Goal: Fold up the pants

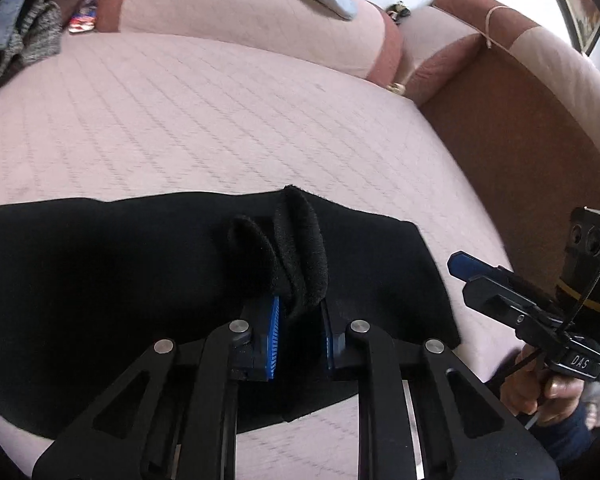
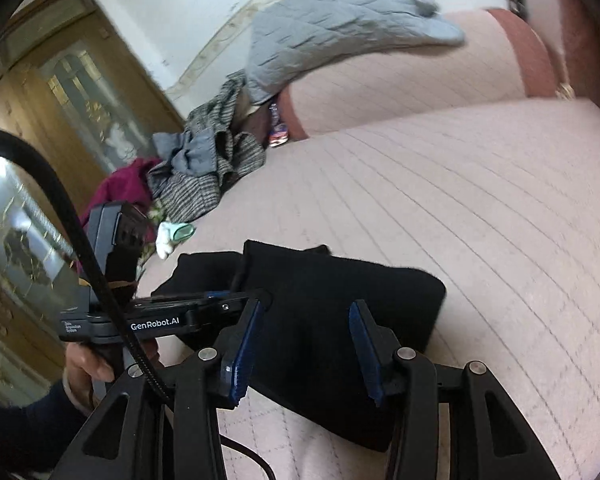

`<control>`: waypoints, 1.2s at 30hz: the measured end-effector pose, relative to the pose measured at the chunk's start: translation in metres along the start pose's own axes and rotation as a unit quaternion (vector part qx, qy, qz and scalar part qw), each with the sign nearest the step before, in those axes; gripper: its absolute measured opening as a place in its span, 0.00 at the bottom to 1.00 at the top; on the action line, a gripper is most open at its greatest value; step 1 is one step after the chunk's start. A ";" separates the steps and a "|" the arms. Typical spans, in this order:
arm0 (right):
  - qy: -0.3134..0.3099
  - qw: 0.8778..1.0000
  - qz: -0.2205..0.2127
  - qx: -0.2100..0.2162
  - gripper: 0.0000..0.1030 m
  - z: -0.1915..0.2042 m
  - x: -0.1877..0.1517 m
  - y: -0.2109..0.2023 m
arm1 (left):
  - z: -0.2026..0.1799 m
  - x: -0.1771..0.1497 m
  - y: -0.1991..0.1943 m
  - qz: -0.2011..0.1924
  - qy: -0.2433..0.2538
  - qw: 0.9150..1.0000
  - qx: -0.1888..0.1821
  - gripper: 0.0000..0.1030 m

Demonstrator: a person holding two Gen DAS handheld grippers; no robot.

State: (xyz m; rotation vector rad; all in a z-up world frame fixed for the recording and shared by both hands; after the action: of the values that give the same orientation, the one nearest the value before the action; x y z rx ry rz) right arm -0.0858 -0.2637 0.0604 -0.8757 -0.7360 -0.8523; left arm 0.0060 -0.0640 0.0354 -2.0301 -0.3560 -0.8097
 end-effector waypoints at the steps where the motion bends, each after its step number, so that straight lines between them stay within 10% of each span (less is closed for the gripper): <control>1: -0.002 1.000 0.003 -0.003 0.42 0.001 -0.002 0.005 | 0.003 -0.002 0.001 0.004 -0.002 1.000 0.001 0.15; 10: 0.010 0.998 0.045 -0.041 0.42 -0.012 -0.023 0.039 | 0.012 -0.012 -0.002 0.007 -0.031 0.999 0.030 0.34; 22: -0.029 0.998 0.046 -0.017 0.42 0.034 -0.016 0.054 | 0.017 -0.016 -0.036 -0.035 -0.010 0.993 0.110 0.35; 33: -0.106 0.989 0.106 0.003 0.42 0.071 -0.030 0.112 | 0.075 -0.029 -0.091 -0.056 -0.099 0.982 0.150 0.35; 36: -0.094 0.991 0.094 0.032 0.42 0.079 -0.006 0.107 | 0.098 -0.034 -0.113 -0.080 -0.152 0.971 0.165 0.63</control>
State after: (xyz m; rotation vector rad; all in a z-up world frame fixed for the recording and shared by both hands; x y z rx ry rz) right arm -0.0117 -0.1527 0.0540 -0.9602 -0.8268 -0.5815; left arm -0.0392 0.0820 0.0475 -1.8230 -0.7838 -0.4913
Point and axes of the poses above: each gripper's, at about its wrist camera, not at the fingertips, and y roughly the way its jaws point, z to its left, x to its top, the point moved 3 cm from there along y, roughly the way its jaws point, and after that the axes turned 12 degrees about -z, right-handed, at the moved point
